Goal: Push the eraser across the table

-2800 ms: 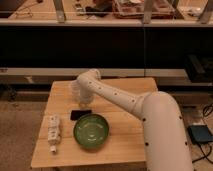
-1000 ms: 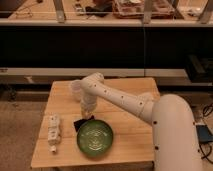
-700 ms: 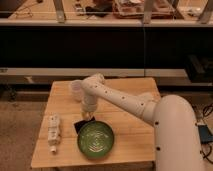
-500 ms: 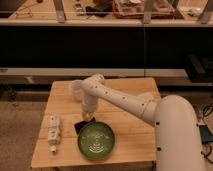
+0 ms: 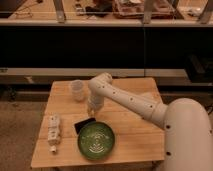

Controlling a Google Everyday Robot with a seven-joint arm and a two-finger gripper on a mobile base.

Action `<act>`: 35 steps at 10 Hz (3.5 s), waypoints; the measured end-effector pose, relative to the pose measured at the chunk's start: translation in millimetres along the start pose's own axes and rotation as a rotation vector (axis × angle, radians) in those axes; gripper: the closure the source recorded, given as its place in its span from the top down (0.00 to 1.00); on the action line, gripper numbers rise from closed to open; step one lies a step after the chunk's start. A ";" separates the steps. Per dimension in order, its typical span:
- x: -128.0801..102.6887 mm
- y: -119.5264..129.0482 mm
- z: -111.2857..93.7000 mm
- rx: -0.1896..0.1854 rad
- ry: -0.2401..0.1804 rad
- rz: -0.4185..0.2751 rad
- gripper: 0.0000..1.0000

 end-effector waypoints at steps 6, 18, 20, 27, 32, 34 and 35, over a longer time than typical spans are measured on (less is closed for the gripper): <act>7.5 44.7 -10.3 -0.043 0.163 -0.004 0.05; 11.6 32.9 9.5 -0.065 0.037 -0.411 0.05; 6.8 32.0 12.6 -0.066 0.012 -0.466 0.05; -32.2 -16.0 29.2 -0.042 -0.055 -0.615 0.05; -69.3 -42.0 39.8 -0.027 -0.120 -0.726 0.05; -85.6 -49.1 46.2 -0.047 -0.135 -0.783 0.05; -92.5 -51.8 49.5 -0.057 -0.142 -0.807 0.05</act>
